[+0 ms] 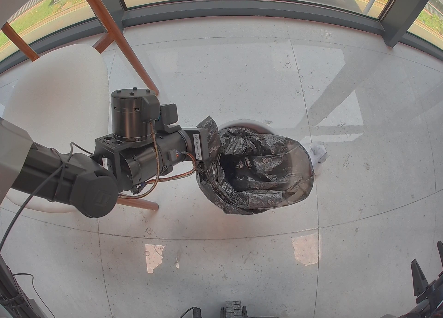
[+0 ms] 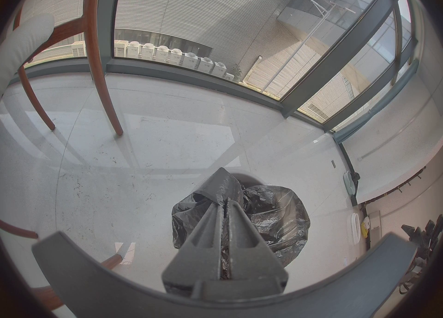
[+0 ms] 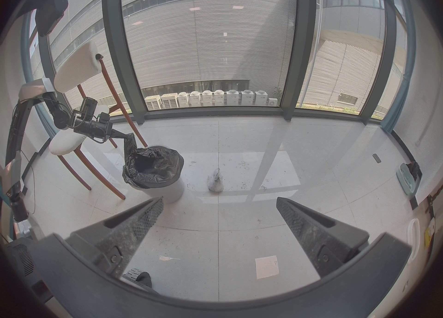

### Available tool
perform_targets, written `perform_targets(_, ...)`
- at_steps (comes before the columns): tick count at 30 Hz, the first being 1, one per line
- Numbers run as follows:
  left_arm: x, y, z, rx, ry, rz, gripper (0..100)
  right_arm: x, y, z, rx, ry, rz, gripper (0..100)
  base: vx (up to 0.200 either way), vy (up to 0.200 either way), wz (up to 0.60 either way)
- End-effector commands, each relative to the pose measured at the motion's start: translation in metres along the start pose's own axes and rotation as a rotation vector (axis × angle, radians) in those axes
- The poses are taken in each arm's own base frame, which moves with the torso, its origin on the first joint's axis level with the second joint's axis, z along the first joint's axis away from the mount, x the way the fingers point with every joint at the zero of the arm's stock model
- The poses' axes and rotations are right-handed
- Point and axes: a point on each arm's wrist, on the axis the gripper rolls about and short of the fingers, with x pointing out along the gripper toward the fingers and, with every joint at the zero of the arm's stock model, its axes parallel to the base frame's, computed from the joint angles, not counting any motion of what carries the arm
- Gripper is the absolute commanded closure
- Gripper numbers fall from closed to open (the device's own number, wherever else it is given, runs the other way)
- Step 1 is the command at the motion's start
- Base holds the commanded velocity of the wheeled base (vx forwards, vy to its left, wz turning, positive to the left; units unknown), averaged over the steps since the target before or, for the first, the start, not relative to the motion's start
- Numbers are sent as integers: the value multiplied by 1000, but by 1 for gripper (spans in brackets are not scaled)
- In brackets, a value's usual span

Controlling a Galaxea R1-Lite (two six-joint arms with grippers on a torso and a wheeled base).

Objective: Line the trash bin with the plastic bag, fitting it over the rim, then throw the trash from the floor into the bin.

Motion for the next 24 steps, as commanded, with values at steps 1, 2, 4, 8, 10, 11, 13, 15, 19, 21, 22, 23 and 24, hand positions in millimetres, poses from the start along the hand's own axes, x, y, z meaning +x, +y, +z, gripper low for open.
perform_targets(1,4,1,-7,0,21,2,100,2,0,-4,5,31,-11,0,0,0,0)
perform_targets(2,3,2,-8,0,25,3,100,2,0,-5,12,28,-22,0,0,0,0)
perform_targets(4,1,1,-9,-1,29,3,100,-2,1,-6,15,-13,-55,0,0,0,0)
perform_targets(8,-7,-1,-2,-3,11,-9,100,-8,1,5,26,-110,-60,0,0,0,0)
perform_targets(10,-15,-3,2,-6,0,-24,100,-10,1,51,25,-225,-37,0,0,0,0)
perform_targets(11,-18,-3,4,-11,-4,-33,100,0,0,67,29,-199,-7,0,0,0,0)
perform_targets(13,-21,-3,6,-14,-3,-50,100,21,1,78,90,-111,111,0,0,0,0)
perform_targets(15,-22,-3,4,-9,4,-60,100,29,5,89,251,-44,258,0,0,0,0)
perform_targets(19,-22,-2,4,-4,3,-54,100,78,32,113,366,218,388,0,0,0,0)
perform_targets(21,-23,-2,4,1,4,-52,100,93,40,123,395,255,397,0,0,0,0)
perform_targets(22,-23,-2,4,22,1,-51,100,114,52,132,396,310,438,0,0,0,0)
perform_targets(23,-23,-2,4,22,1,-51,100,114,52,132,396,310,438,0,0,0,0)
perform_targets(24,-23,-2,4,59,0,-49,100,143,66,137,383,390,497,0,0,0,0)
